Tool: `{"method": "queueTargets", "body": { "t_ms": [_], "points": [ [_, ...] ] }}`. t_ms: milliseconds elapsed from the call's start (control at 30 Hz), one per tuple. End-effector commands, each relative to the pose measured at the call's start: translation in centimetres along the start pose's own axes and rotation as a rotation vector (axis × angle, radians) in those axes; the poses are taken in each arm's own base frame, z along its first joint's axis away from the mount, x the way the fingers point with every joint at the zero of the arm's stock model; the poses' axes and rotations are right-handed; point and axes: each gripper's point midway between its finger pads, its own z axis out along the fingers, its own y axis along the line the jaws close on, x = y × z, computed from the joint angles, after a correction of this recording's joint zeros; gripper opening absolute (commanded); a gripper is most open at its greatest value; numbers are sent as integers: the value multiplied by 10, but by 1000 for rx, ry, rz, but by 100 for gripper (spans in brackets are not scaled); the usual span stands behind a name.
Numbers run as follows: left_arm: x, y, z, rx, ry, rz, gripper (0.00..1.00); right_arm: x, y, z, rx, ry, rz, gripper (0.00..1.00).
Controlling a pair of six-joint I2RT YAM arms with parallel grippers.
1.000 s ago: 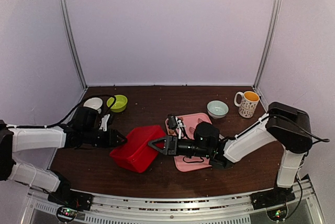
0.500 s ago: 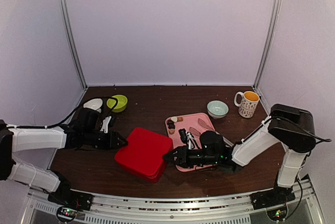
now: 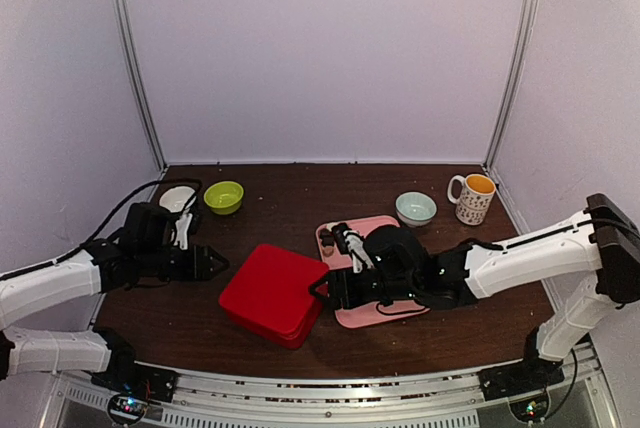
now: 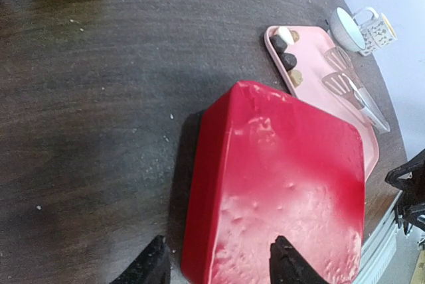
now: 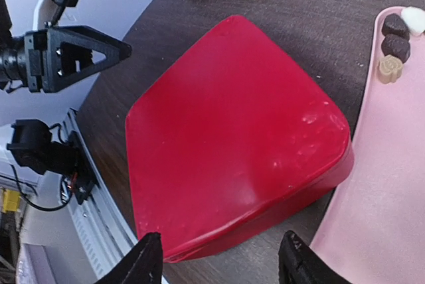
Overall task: Pack the chocolate
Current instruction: Adjust the packing box at the center of the board.
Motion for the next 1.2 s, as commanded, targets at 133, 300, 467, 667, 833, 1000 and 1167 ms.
{"method": "queueTargets", "body": {
  "t_ms": [133,300,467,667,833,1000,1167],
  "points": [
    [30,14,-17,-16,0,-78,56,-17,-17,-22,280,71,-523,62],
    [51,19,-14,0,26,-183,57,-16,19,-15,267,149,-772,92],
    [61,27,-17,-21,20,-201,59,-5,60,6,245,197,-932,100],
    [72,37,-9,-41,18,-184,67,14,81,26,278,239,-1069,100],
    [74,36,4,-21,19,-176,65,20,91,44,313,224,-1111,100],
    [79,39,9,-25,28,-171,63,28,94,67,365,192,-1122,100],
    [81,44,12,-49,36,-175,61,23,84,88,473,142,-1133,96]
  ]
}}
